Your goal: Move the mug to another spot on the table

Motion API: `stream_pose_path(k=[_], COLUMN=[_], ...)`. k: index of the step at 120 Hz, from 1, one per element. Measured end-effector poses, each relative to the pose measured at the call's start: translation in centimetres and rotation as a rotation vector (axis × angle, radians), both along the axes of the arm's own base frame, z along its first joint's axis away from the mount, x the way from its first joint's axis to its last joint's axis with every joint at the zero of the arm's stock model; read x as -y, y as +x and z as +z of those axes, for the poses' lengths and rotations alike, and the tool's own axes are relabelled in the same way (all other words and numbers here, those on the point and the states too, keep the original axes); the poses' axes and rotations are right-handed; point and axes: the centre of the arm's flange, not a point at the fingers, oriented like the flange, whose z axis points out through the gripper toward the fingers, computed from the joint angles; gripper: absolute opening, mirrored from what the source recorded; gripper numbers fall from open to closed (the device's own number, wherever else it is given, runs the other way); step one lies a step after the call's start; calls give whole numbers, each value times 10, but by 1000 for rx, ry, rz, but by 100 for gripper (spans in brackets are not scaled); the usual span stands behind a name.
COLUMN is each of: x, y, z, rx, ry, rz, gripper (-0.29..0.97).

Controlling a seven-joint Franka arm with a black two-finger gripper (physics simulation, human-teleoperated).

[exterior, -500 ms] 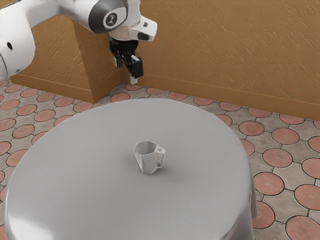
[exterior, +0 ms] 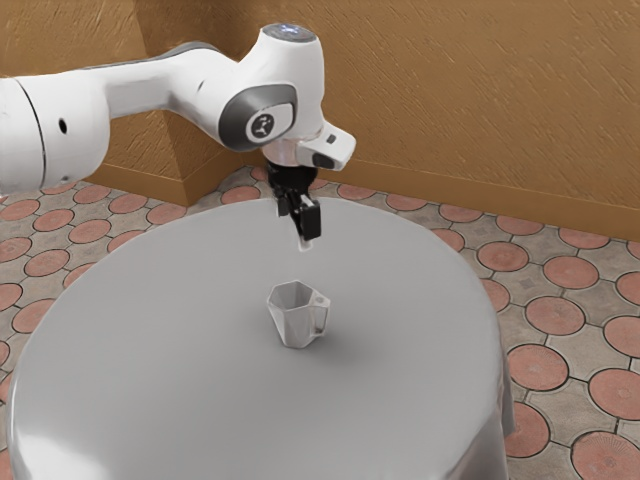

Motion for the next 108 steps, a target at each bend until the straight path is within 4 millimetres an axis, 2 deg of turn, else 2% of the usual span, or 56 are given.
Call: stream_pose_path(k=[25, 38, 57, 96, 108], x=[26, 35, 34, 33, 24], y=[3, -3, 2, 25, 30], z=[-53, -68, -103, -134, -147], rx=[-106, -176, -245, -208, -221], ry=[-21, -18, -28, -42, -38], rz=[-134, -202, -282, -426, -446], gripper=[68, 68, 68, 68, 68])
